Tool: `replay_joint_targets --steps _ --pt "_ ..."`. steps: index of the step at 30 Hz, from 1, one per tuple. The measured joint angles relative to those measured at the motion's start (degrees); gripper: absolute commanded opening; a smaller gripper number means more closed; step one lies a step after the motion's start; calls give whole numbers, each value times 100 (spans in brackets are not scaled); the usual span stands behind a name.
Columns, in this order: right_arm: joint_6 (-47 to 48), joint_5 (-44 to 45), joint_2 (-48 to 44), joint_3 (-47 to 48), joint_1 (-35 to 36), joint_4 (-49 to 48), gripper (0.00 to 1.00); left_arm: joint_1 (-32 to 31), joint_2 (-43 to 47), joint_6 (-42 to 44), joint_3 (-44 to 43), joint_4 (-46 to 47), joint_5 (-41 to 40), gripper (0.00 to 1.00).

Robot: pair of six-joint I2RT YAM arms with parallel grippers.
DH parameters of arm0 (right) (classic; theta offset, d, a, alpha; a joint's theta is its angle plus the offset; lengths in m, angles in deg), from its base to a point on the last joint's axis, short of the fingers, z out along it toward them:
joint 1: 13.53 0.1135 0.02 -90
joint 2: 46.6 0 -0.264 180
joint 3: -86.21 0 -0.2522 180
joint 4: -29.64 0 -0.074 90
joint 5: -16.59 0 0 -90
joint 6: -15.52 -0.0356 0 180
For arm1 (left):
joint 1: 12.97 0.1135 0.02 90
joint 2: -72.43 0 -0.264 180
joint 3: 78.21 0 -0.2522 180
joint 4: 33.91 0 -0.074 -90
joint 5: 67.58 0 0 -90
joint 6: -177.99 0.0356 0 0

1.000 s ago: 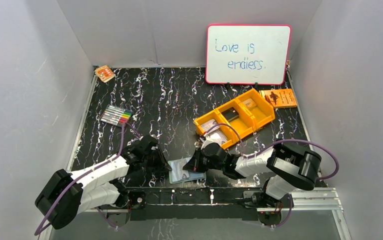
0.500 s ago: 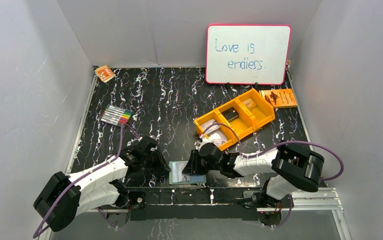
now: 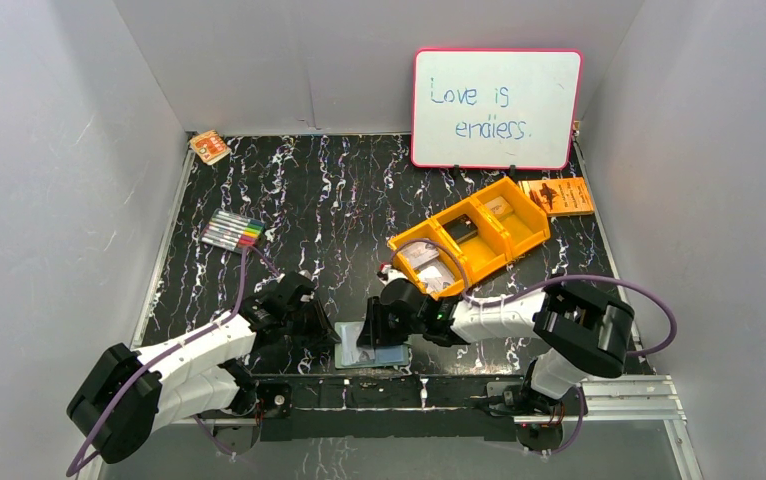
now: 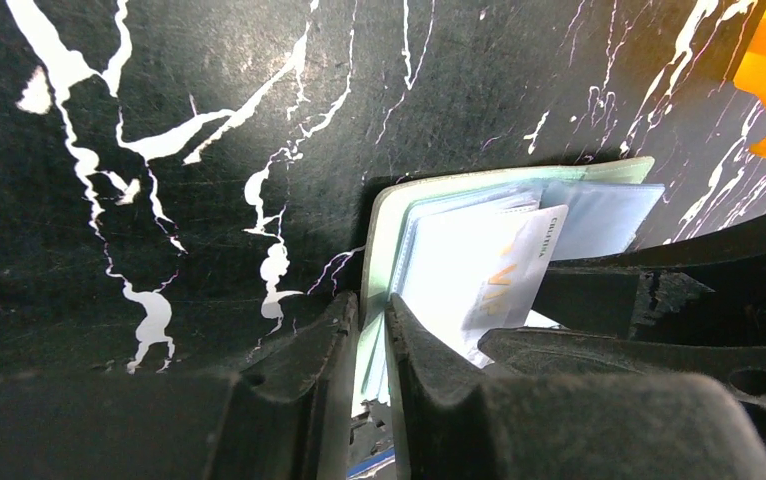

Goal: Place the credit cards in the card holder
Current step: Insert the credit card into the card holder.

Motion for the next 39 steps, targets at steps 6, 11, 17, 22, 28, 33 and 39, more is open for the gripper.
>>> replay_joint_targets --steps 6,11,17,22,28,33,39 --pt "177 9 190 413 66 496 45 0 2 46 0 13 17 16" --pt "337 188 319 787 181 1014 47 0 22 55 4 4 15 16" --pt "439 404 389 1043 313 1384 50 0 201 68 4 -210 -136 16" --pt "446 437 389 1119 332 1543 53 0 376 76 4 -457 -308 16" --pt "452 479 374 1174 332 1709 54 0 455 74 4 -586 -415 16" --pt "452 601 179 1174 332 1980 51 0 483 74 4 -627 -461 16" --pt "442 763 -190 1174 332 2120 40 0 501 66 4 -654 -487 16"
